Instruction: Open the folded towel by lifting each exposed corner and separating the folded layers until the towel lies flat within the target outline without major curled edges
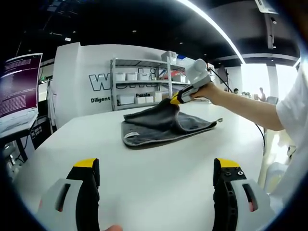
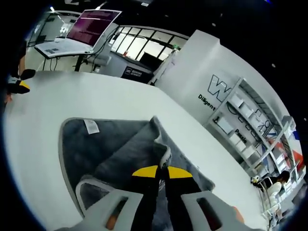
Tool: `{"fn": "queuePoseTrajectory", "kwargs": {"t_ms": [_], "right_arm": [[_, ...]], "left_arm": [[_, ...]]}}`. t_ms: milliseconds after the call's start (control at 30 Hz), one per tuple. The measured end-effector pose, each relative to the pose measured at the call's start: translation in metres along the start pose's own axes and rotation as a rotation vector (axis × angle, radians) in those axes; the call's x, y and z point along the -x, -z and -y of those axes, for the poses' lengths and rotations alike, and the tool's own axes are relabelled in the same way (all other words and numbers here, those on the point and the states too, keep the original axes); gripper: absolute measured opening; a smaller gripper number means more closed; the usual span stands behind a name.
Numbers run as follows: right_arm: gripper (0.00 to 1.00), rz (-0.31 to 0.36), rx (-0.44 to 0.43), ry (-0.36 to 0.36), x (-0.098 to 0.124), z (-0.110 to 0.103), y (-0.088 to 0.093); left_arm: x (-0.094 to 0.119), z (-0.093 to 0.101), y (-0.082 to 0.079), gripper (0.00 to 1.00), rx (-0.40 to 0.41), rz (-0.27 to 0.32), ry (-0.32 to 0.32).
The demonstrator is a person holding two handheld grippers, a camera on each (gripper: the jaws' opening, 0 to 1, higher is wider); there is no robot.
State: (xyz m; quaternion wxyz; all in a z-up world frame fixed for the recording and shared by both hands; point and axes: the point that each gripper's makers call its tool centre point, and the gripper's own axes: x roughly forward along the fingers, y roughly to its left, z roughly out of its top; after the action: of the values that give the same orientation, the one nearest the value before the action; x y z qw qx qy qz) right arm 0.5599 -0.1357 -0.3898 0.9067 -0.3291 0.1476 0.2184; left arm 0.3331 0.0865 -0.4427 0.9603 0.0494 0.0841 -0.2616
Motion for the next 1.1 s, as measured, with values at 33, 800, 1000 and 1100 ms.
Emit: {"fn": "queuePoseTrajectory", "kwargs": {"t_ms": [33,800,1000,1100], "right_arm": [[0.01,-0.005,-0.001,0.006,0.001,0.003,0.003],[0.01,-0.093,-0.033,0.101,0.016,0.047,0.054],[0.01,-0.116,-0.027,0.123,0.022,0.054,0.066],[0.01,-0.130,-0.028,0.130,0.025,0.058,0.074]], "left_arm": [[0.000,0.000,0.000,0.97,0.000,-0.001,0.000],[0.000,0.000,-0.001,0.97,-0.007,-0.008,-0.008],[0.000,0.000,0.000,0.97,-0.009,-0.011,-0.009],[0.000,0.000,0.000,0.97,-0.010,-0.013,-0.010]]}}
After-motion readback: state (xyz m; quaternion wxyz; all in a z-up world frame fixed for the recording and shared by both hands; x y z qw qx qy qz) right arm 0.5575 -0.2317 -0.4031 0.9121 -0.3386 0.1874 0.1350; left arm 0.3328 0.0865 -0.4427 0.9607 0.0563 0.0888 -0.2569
